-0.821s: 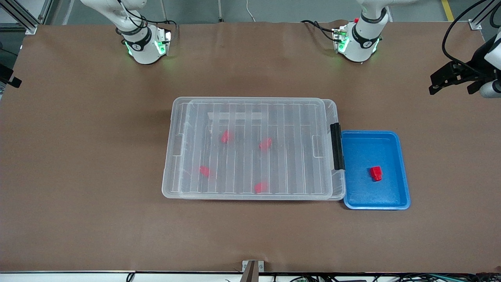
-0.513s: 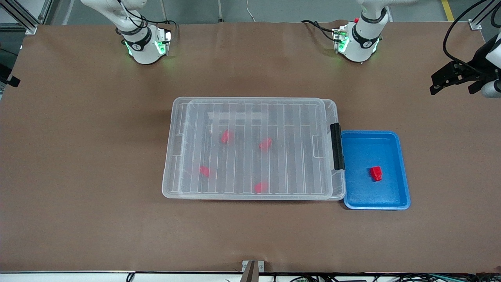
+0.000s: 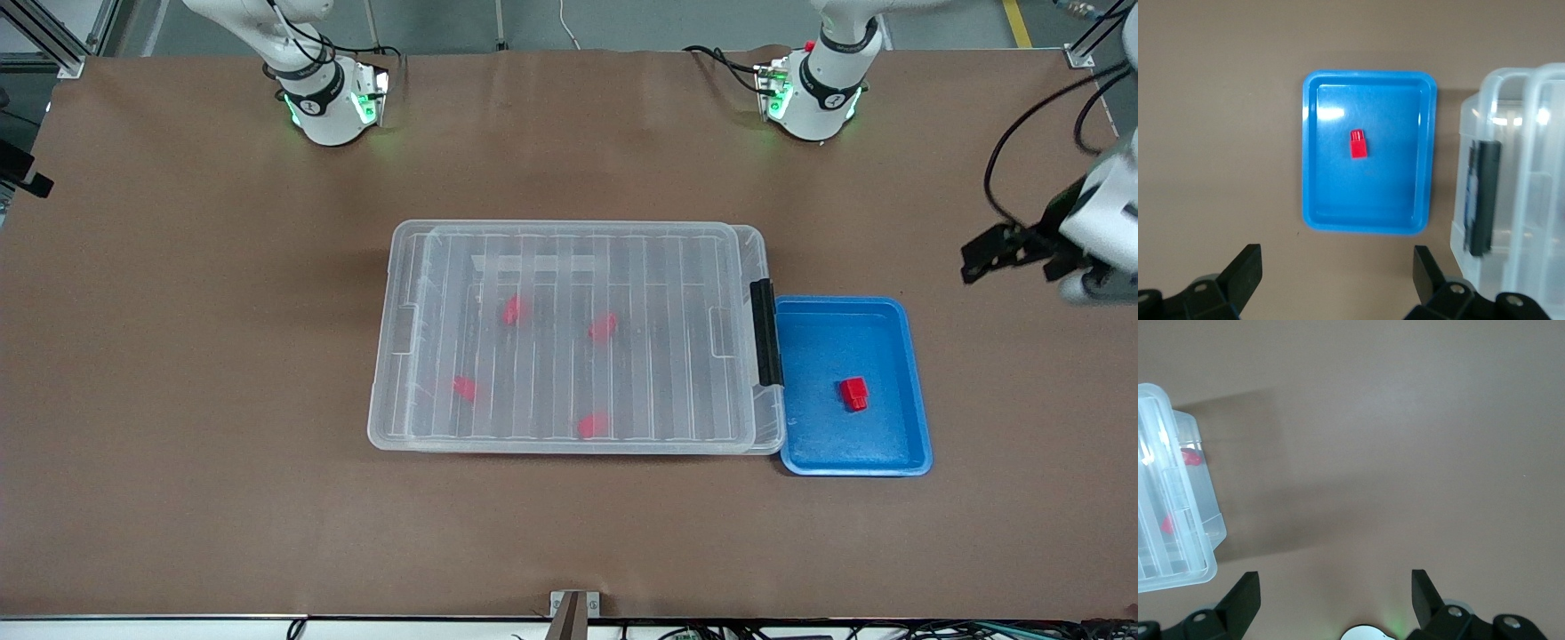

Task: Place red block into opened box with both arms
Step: 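Reach the left gripper to the tray block while the right gripper reaches the box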

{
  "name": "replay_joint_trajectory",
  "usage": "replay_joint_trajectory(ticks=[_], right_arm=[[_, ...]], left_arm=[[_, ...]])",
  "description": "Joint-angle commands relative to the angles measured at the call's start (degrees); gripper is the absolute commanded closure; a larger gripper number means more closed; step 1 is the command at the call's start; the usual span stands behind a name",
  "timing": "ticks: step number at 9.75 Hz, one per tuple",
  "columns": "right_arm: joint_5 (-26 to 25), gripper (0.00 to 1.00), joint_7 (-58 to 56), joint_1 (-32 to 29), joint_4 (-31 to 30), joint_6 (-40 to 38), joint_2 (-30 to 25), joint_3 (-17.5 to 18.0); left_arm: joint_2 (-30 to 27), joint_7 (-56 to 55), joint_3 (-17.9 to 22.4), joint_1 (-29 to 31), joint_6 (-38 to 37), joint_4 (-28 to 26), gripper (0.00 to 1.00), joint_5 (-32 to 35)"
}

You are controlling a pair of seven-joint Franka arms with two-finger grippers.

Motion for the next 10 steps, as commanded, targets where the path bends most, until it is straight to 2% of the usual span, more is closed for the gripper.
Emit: replay_joint_trajectory(ticks=[1,3,5,8,9,10], right_arm=[[1.88,0.00,0.32,4.43,0.27,2.18,4.21,2.74],[1.89,0.00,1.11,5.15,-0.60,9.10,11.67,10.10],[1.89,0.00,6.89,7.34,-3.49,15.53,15.56,13.55],[1.45,0.00,13.04,12.87,-12.18,30.18,18.99,14.53],[0.93,0.00,13.94,14.54,-13.69,33.19,20.92,14.53],[-0.21,0.00,13.95,14.73,-14.57,34.96,21.98,14.53]], left_arm=[[7.23,0.19,0.00,2.28,10.76,-5.12,0.00,0.67],[15.05,-0.50,0.00,2.29,16.50,-5.49,0.00,0.58],[21.22,-2.69,-0.09,2.02,20.99,-5.48,0.00,0.32],[28.07,-3.59,-0.09,1.32,21.79,-5.05,0.01,0.58],[29.75,-3.50,-0.18,1.58,22.93,-5.05,0.04,0.58],[31.34,-3.58,-0.18,1.23,23.55,-4.96,0.12,0.50]])
